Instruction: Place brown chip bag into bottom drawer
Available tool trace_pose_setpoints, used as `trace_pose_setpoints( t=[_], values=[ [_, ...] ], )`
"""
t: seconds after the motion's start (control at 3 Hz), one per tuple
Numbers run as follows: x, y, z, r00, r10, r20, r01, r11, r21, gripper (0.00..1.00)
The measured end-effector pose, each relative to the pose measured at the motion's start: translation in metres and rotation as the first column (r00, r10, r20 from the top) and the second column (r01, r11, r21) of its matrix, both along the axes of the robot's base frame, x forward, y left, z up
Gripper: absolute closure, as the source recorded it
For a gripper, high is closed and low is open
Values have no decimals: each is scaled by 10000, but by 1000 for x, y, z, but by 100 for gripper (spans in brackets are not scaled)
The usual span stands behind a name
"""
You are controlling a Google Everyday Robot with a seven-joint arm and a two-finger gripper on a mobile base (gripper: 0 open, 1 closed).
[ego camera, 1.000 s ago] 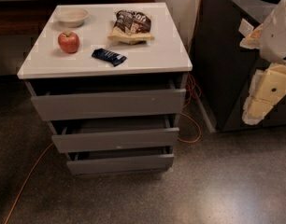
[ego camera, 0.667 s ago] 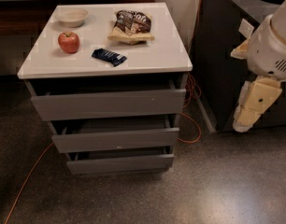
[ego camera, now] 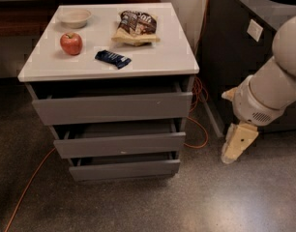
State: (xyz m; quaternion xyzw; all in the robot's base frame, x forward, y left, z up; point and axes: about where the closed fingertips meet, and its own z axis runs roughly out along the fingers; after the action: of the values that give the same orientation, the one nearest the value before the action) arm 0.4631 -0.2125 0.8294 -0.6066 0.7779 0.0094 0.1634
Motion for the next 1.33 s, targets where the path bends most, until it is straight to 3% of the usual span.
trace_pose_setpoints(
  t=[0.67, 1.0, 1.33],
  values=[
    [31, 18, -81, 9943, 411, 979, -540, 9897, 1328, 0],
    [31, 18, -81, 9943, 411, 979, -540, 9897, 1328, 0],
    [37, 34, -107, 9949, 447, 906, -587, 9856, 1588, 0]
  ],
)
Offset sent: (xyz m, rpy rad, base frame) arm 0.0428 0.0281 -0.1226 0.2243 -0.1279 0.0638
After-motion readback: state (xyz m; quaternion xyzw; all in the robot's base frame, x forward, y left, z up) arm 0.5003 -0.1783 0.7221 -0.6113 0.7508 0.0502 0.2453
